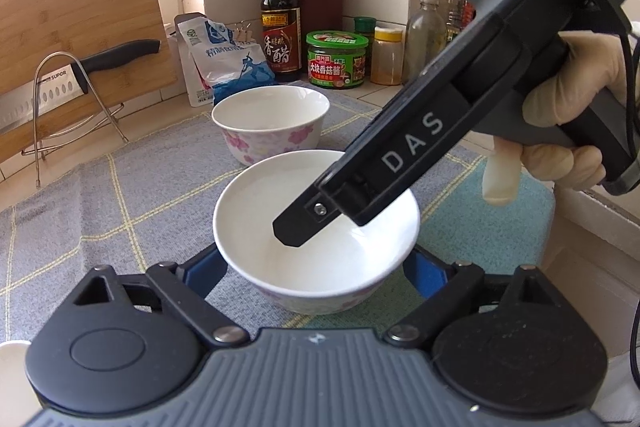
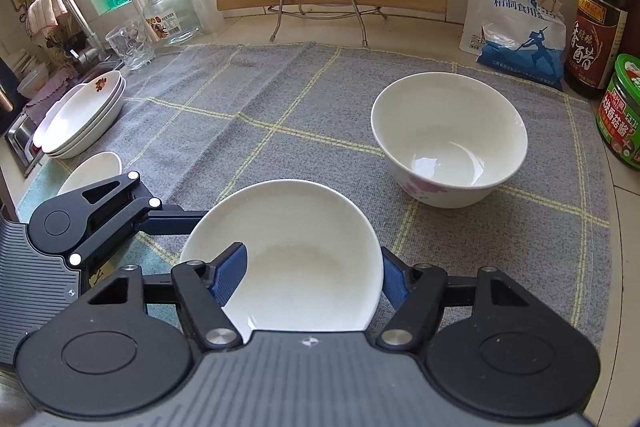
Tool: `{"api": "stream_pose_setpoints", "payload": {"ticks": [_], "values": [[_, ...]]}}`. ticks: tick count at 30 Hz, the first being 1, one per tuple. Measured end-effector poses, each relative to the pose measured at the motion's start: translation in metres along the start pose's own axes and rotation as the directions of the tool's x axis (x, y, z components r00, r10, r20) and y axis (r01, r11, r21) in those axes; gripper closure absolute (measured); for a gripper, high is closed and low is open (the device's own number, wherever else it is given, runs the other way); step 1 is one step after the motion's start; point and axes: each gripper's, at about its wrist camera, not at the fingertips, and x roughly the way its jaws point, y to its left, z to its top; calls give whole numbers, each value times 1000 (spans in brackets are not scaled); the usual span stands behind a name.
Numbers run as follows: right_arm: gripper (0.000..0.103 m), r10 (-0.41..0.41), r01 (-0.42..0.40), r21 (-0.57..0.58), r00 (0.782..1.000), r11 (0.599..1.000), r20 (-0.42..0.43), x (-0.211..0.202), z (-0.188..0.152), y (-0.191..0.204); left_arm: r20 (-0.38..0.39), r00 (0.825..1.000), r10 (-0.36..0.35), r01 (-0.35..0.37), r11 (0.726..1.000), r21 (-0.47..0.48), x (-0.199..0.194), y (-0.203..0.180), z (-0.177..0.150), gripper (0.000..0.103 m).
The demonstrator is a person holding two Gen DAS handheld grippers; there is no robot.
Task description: Organize plates and bowls
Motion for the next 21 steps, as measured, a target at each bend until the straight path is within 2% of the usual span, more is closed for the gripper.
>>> {"api": "stream_pose_setpoints", "payload": {"ticks": [10,21], "values": [[29,2,-1,15,1000,1000,-8,-3,0,1,-2,1000,-16,16,1000,0,-1,2,-1,10],[29,51,-51,45,999,998,20,-24,2,10,-10,1000,-20,20,1000,3,-19,0,5,10]]}}
